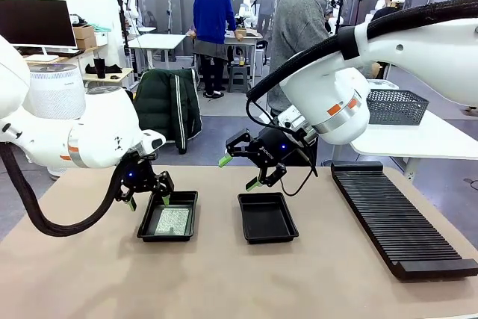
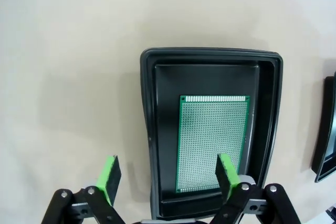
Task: Inspect and transfer BCBs to ESD trays.
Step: Pick up the ESD tray and place it on the left side of the table.
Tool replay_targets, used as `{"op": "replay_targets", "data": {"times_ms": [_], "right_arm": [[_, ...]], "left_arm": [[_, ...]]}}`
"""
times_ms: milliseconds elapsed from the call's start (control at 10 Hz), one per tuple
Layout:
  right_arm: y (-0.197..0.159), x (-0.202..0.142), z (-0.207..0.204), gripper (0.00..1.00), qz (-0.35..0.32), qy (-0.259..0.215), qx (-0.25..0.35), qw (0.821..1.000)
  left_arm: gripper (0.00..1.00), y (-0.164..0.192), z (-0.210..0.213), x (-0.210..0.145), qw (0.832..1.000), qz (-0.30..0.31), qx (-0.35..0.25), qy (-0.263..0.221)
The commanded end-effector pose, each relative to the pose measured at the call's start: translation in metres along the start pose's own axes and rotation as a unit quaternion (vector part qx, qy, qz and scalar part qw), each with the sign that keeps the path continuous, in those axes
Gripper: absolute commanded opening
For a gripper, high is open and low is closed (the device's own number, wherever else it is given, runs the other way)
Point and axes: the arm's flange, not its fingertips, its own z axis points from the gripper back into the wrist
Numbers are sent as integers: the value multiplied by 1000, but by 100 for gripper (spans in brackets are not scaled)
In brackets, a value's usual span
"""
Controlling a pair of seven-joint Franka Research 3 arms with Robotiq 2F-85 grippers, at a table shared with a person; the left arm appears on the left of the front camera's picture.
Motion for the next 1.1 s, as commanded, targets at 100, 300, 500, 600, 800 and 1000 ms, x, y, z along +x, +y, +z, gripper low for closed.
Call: {"op": "replay_targets", "data": {"times_ms": [100,300,500,600,800,1000], "right_arm": [[1,0,-1,100,-4,-5,-1,1000],[1,0,-1,100,-4,-5,-1,1000],[1,0,-1,100,-4,-5,-1,1000],[1,0,-1,100,-4,-5,-1,1000],[1,0,-1,100,-4,-5,-1,1000],[1,0,-1,100,-4,-5,-1,1000]], "left_arm": [[88,-5,-9,-3,1000,4,28,-13],[80,-5,-18,-7,1000,5,29,-10],[71,-6,-24,-8,1000,3,28,-10],[65,-5,-25,-7,1000,1,25,-11],[55,-5,-25,-5,999,3,29,-17],[45,-4,-22,-6,999,2,35,-21]]}}
